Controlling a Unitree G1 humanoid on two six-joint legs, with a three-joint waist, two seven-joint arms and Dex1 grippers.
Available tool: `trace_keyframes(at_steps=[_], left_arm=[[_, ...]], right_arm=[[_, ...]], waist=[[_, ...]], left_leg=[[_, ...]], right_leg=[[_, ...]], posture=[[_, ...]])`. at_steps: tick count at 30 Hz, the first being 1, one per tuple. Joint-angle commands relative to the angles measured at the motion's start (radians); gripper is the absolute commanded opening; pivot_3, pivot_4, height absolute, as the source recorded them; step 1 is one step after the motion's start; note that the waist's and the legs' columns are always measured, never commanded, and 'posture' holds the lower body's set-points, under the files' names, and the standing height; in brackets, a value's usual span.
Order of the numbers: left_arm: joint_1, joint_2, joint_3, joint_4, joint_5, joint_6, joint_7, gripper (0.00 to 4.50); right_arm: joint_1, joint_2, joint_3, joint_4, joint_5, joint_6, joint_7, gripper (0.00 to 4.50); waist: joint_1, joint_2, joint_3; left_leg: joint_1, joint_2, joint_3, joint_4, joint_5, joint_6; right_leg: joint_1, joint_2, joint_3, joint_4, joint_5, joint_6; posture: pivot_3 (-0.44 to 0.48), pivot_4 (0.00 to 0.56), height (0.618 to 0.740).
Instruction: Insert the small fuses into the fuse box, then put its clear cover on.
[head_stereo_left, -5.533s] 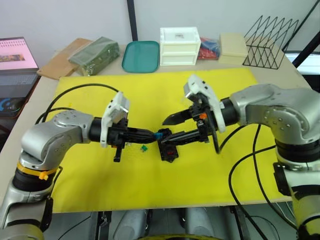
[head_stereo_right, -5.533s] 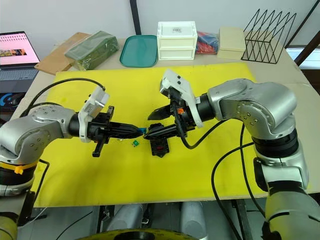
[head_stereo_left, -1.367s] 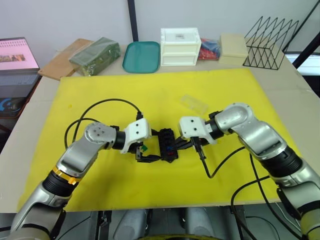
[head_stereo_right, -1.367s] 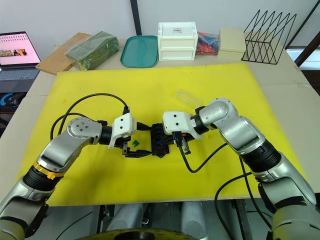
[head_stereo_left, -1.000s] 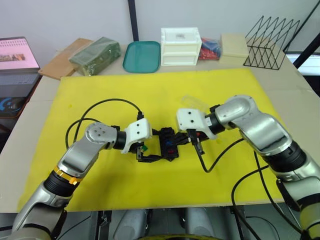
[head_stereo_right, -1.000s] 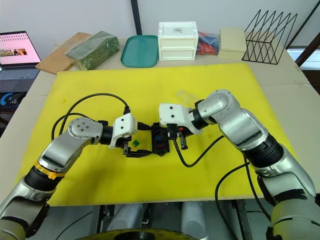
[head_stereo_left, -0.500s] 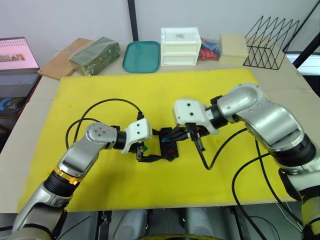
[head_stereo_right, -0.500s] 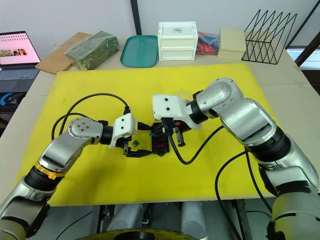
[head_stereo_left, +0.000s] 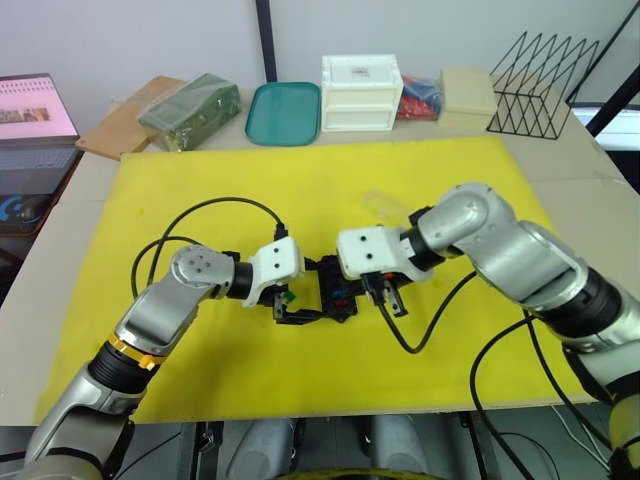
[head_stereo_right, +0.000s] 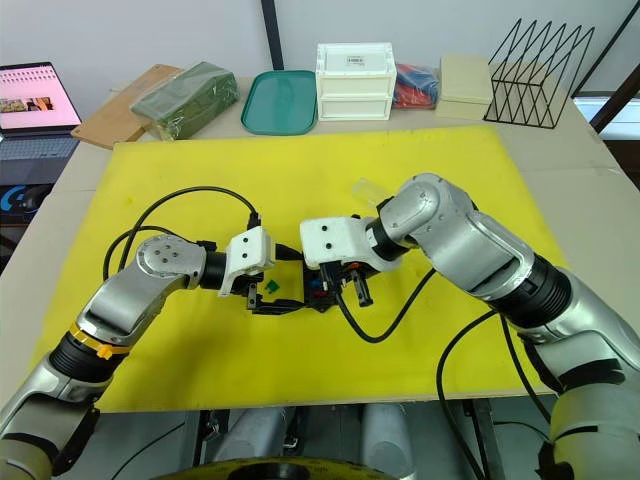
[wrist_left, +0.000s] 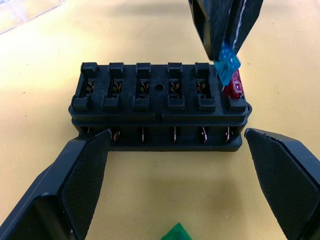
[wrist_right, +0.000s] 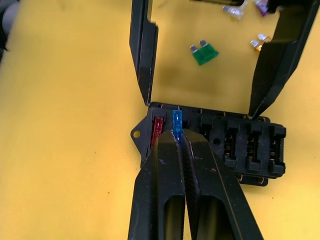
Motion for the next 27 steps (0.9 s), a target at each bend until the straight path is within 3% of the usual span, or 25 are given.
trace_keyframes(at_steps=[1, 27], left_arm=[[0.003, -0.002, 0.015, -0.027, -0.005, -0.014, 0.003, 4.48], [0.003, -0.002, 0.017, -0.033, -0.008, -0.007, 0.009, 4.48]], right_arm=[[-0.021, -0.003, -0.011, -0.001, -0.021, -0.012, 0.003, 0.00], [-0.020, 0.028, -0.001, -0.006, -0.039, 0.031, 0.014, 0.00]], waist=[[0.000, 0.000, 0.000], [0.000, 0.000, 0.000]], left_leg=[[0.000, 0.000, 0.000, 0.000, 0.000, 0.000], [0.000, 0.000, 0.000, 0.000, 0.000, 0.000]], right_leg=[[0.000, 0.000, 0.000, 0.000, 0.000, 0.000], [0.000, 0.000, 0.000, 0.000, 0.000, 0.000]], posture=[[0.000, 0.150, 0.740], [0.000, 0.150, 0.740]])
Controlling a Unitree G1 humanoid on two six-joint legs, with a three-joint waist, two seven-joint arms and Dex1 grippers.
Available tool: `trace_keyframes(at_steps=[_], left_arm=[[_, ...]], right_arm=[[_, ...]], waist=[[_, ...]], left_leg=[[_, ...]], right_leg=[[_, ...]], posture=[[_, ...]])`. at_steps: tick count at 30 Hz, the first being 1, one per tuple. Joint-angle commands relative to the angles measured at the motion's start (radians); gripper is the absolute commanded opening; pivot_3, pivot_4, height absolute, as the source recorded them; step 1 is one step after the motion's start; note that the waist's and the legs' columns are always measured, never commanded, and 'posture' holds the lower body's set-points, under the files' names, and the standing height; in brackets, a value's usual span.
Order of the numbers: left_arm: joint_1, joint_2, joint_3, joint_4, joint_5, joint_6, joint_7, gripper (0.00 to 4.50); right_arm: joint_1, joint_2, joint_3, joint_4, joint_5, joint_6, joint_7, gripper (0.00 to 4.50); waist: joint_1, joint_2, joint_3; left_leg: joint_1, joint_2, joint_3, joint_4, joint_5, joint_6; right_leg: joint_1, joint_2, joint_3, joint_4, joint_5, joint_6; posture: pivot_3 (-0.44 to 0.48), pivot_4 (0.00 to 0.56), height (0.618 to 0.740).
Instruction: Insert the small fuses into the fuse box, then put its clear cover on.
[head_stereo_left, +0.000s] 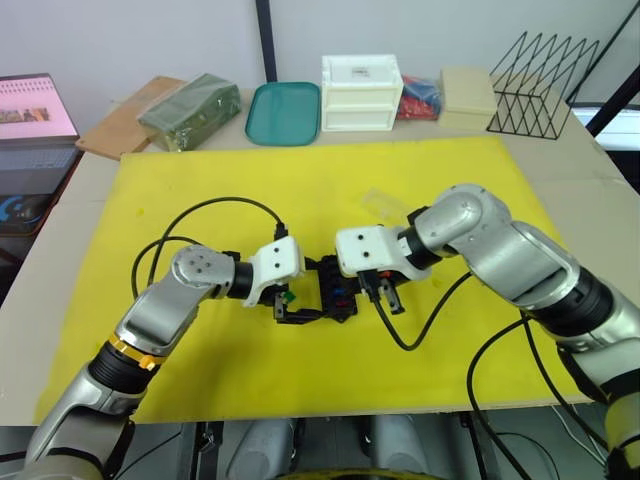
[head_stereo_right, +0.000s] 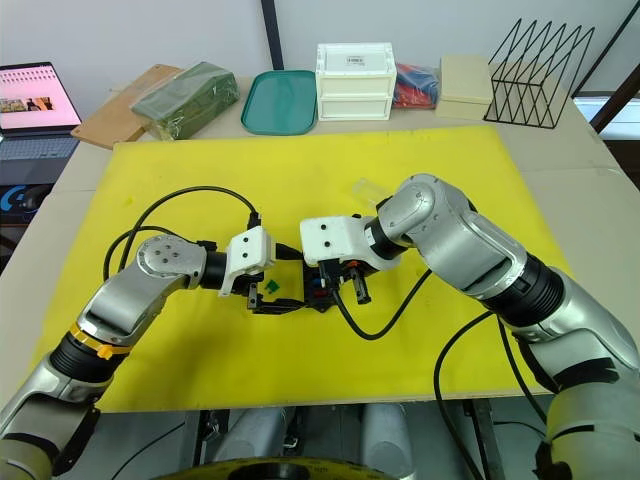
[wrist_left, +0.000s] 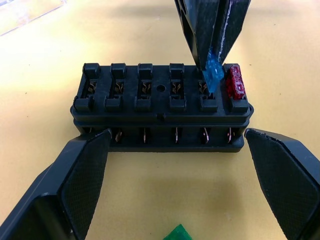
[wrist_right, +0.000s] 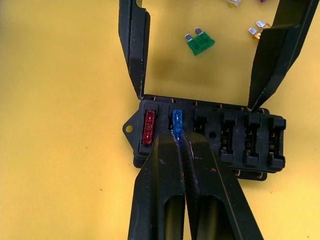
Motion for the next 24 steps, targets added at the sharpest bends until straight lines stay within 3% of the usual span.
trace_keyframes(at_steps=[1, 24], left_arm=[[0.003, -0.001, 0.016, -0.033, -0.008, -0.007, 0.002, 4.48], [0.000, -0.008, 0.014, -0.031, -0.005, -0.007, 0.009, 4.48]], right_arm=[[-0.019, 0.006, -0.005, -0.025, -0.002, 0.008, 0.000, 0.00], [-0.014, 0.016, 0.062, 0.009, -0.076, 0.010, -0.016, 0.00]], waist=[[0.000, 0.000, 0.000], [0.000, 0.000, 0.000]], left_leg=[[0.000, 0.000, 0.000, 0.000, 0.000, 0.000], [0.000, 0.000, 0.000, 0.000, 0.000, 0.000]], right_leg=[[0.000, 0.000, 0.000, 0.000, 0.000, 0.000], [0.000, 0.000, 0.000, 0.000, 0.000, 0.000]], posture=[[0.000, 0.150, 0.740], [0.000, 0.150, 0.740]])
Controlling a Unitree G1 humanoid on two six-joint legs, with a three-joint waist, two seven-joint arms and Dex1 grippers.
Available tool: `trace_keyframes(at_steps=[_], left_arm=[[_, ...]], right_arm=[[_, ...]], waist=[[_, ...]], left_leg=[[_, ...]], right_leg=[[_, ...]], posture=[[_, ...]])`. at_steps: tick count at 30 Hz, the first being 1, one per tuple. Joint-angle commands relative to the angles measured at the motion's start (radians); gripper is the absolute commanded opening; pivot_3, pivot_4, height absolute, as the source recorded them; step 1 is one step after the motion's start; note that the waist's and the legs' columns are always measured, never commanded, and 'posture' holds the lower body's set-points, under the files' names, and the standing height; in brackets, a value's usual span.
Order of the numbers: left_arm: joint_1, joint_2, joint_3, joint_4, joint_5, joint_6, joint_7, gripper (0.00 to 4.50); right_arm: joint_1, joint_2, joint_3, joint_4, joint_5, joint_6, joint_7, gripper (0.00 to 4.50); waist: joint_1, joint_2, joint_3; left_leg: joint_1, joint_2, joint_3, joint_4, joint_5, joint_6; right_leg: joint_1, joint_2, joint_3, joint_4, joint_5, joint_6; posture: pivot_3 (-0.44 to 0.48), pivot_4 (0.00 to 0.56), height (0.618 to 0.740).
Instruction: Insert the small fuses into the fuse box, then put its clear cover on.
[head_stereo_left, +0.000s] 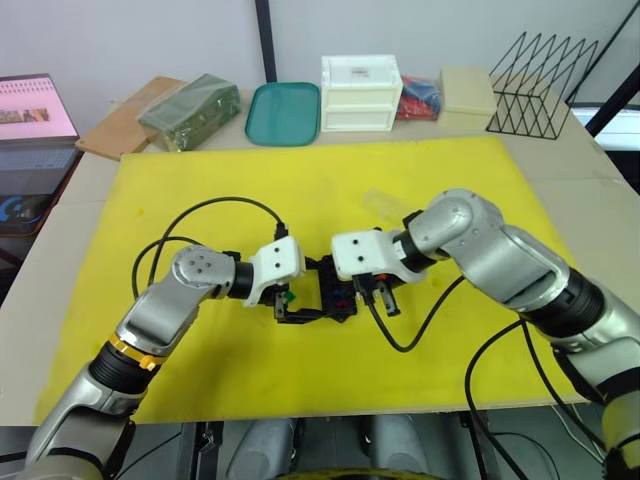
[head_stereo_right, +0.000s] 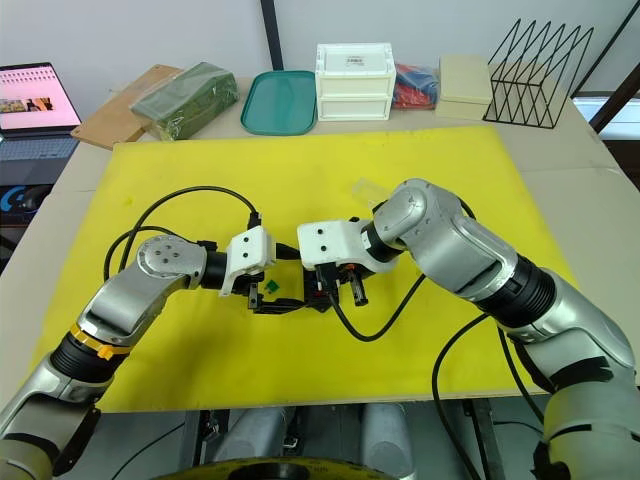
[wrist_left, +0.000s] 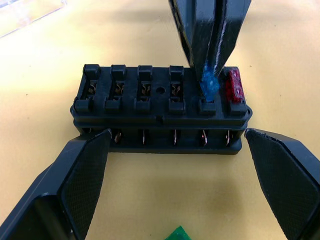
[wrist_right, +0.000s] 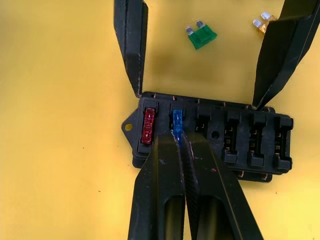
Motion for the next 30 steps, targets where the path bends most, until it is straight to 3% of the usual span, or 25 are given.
trace_keyframes(at_steps=[1, 7, 16, 28, 30], left_arm=[[-0.001, -0.005, 0.014, -0.031, -0.006, -0.007, 0.005, 4.48], [0.001, -0.006, 0.014, -0.033, -0.005, -0.008, 0.009, 4.48], [0.005, -0.007, 0.012, -0.033, -0.002, -0.013, 0.012, 4.48], [0.010, -0.005, 0.010, -0.027, 0.005, -0.022, 0.010, 4.48], [0.012, -0.005, 0.011, -0.028, 0.005, -0.023, 0.011, 4.50]], right_arm=[[-0.019, -0.001, 0.031, -0.004, -0.033, 0.021, -0.005, 0.00], [-0.051, 0.007, 0.048, -0.023, -0.036, 0.086, -0.009, 0.00], [-0.018, -0.008, 0.101, -0.007, -0.096, 0.032, -0.026, 0.00], [-0.016, 0.009, 0.061, -0.012, -0.075, 0.018, -0.011, 0.00], [-0.017, 0.010, 0.058, -0.013, -0.072, 0.024, -0.009, 0.52]], waist=[[0.000, 0.000, 0.000], [0.000, 0.000, 0.000], [0.000, 0.000, -0.001], [-0.001, -0.001, -0.002], [-0.001, -0.001, -0.002]], left_leg=[[0.000, 0.000, 0.000, 0.000, 0.000, 0.000], [0.000, 0.000, 0.000, 0.000, 0.000, 0.000], [0.001, 0.000, 0.000, 0.000, 0.000, 0.000], [0.002, 0.000, 0.000, 0.000, 0.000, 0.000], [0.002, 0.000, 0.000, 0.000, 0.000, 0.000]], right_leg=[[0.000, 0.000, 0.000, 0.000, 0.000, 0.000], [0.000, 0.000, 0.000, 0.000, 0.000, 0.000], [0.001, 0.000, 0.000, 0.000, 0.000, 0.000], [0.001, 0.000, 0.000, 0.001, 0.000, 0.000], [0.001, 0.000, 0.000, 0.001, 0.000, 0.000]], posture=[[0.000, 0.150, 0.740], [0.000, 0.150, 0.740], [0.000, 0.150, 0.740], [0.000, 0.150, 0.740], [0.000, 0.150, 0.740]])
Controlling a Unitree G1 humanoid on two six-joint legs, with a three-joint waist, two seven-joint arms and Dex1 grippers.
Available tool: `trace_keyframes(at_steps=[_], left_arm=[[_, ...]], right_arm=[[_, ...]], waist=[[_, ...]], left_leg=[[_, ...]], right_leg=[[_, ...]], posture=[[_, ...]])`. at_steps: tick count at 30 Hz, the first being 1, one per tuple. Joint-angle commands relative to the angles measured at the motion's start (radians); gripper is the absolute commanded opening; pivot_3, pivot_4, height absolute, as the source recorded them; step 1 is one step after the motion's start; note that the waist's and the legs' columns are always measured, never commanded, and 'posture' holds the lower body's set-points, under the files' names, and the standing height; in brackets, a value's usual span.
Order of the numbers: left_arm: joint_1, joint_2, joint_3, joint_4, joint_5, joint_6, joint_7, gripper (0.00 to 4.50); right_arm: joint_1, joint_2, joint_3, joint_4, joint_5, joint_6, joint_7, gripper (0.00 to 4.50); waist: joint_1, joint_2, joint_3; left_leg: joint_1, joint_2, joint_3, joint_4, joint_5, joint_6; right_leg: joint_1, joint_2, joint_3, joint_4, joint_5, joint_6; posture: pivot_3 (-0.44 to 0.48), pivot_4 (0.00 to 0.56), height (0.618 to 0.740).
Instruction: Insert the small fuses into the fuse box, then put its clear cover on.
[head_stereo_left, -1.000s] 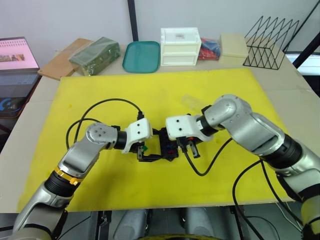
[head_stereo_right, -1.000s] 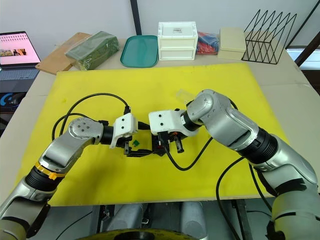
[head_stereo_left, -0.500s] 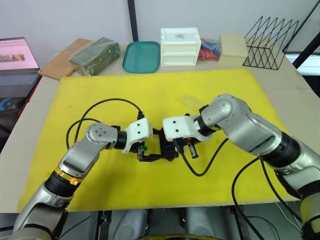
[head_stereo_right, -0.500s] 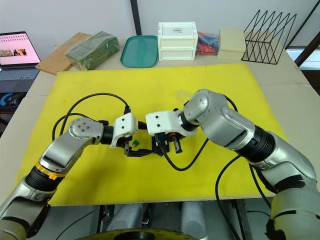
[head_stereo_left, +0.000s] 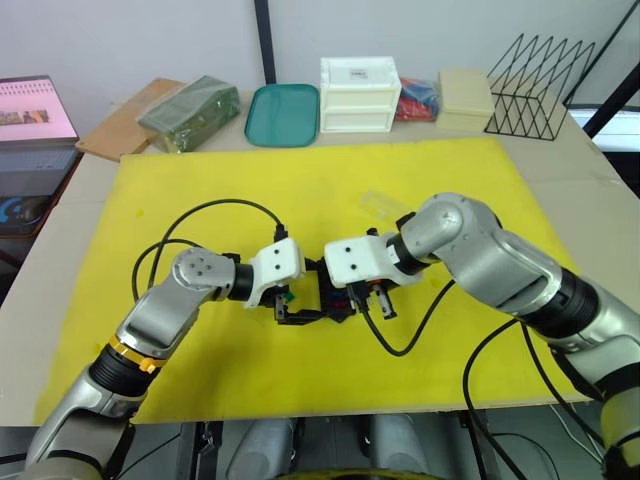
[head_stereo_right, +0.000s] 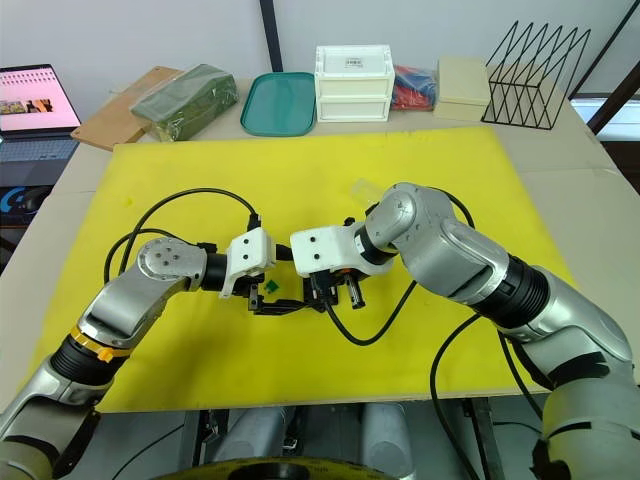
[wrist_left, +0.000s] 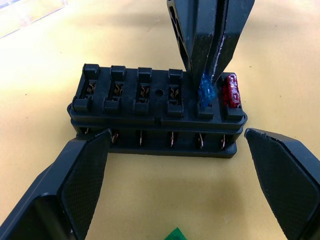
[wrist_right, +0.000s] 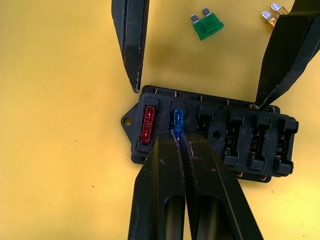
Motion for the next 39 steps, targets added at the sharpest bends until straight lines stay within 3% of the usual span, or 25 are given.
trace_keyframes(at_steps=[1, 3, 21, 26, 31, 32, 36, 39], left_arm=[[-0.001, -0.003, 0.011, -0.022, 0.002, -0.021, 0.003, 4.50], [0.000, -0.004, 0.011, -0.022, 0.002, -0.022, 0.004, 4.50], [0.000, 0.003, 0.024, -0.010, -0.002, -0.027, 0.011, 4.50], [-0.003, 0.004, 0.035, -0.009, -0.009, -0.023, 0.014, 4.50], [0.000, 0.005, 0.042, -0.011, -0.013, -0.022, 0.017, 4.50], [0.001, 0.006, 0.043, -0.012, -0.013, -0.022, 0.017, 4.50], [0.006, 0.006, 0.045, -0.014, -0.014, -0.022, 0.017, 4.50], [0.007, 0.007, 0.044, -0.013, -0.014, -0.024, 0.015, 4.50]], right_arm=[[0.007, 0.005, 0.003, 0.008, -0.007, 0.010, -0.005, 0.74], [0.003, 0.005, 0.003, 0.009, -0.006, 0.025, -0.006, 1.42], [-0.076, -0.006, -0.152, 0.003, 0.150, 0.115, 0.051, 1.42], [0.001, 0.019, -0.279, 0.014, 0.241, 0.111, 0.000, 1.42], [0.151, 0.042, -0.377, 0.019, 0.283, -0.077, -0.030, 1.42], [0.163, 0.044, -0.386, 0.022, 0.306, -0.062, -0.027, 1.00], [0.201, 0.045, -0.406, 0.023, 0.342, -0.075, -0.041, 0.05], [0.243, 0.029, -0.387, 0.025, 0.331, -0.121, -0.041, 0.05]], waist=[[0.001, 0.000, 0.000], [0.001, 0.000, 0.000], [0.001, 0.000, 0.000], [0.002, 0.000, 0.000], [0.002, 0.000, 0.000], [0.002, 0.000, 0.000], [0.000, 0.000, 0.000], [0.002, 0.000, 0.000]], left_leg=[[0.000, 0.000, 0.000, 0.000, 0.000, 0.000], [0.000, 0.000, 0.000, 0.000, 0.000, 0.000], [-0.002, 0.000, 0.000, 0.000, 0.000, 0.000], [-0.002, 0.000, 0.000, 0.000, 0.000, 0.000], [-0.002, 0.000, 0.000, 0.000, 0.000, 0.000], [-0.002, 0.000, 0.000, 0.000, 0.000, 0.000], [-0.002, 0.000, 0.000, 0.000, 0.000, 0.000], [-0.002, 0.000, 0.000, 0.000, 0.000, 0.000]], right_leg=[[0.000, 0.000, 0.000, 0.000, 0.000, 0.000], [0.000, 0.000, 0.000, 0.000, 0.000, 0.000], [-0.002, 0.000, 0.000, -0.001, 0.000, 0.000], [-0.002, 0.000, 0.000, -0.001, 0.000, 0.000], [-0.001, 0.000, 0.000, -0.001, 0.000, 0.000], [-0.001, 0.000, 0.000, -0.001, 0.000, 0.000], [-0.001, 0.000, 0.000, -0.001, 0.000, 0.000], [-0.001, 0.000, 0.000, -0.001, 0.000, 0.000]], posture=[[0.000, 0.150, 0.740], [0.000, 0.150, 0.740], [0.000, 0.150, 0.740], [0.000, 0.150, 0.740], [0.000, 0.150, 0.740], [0.000, 0.150, 0.740], [0.000, 0.150, 0.740], [0.000, 0.150, 0.740]])
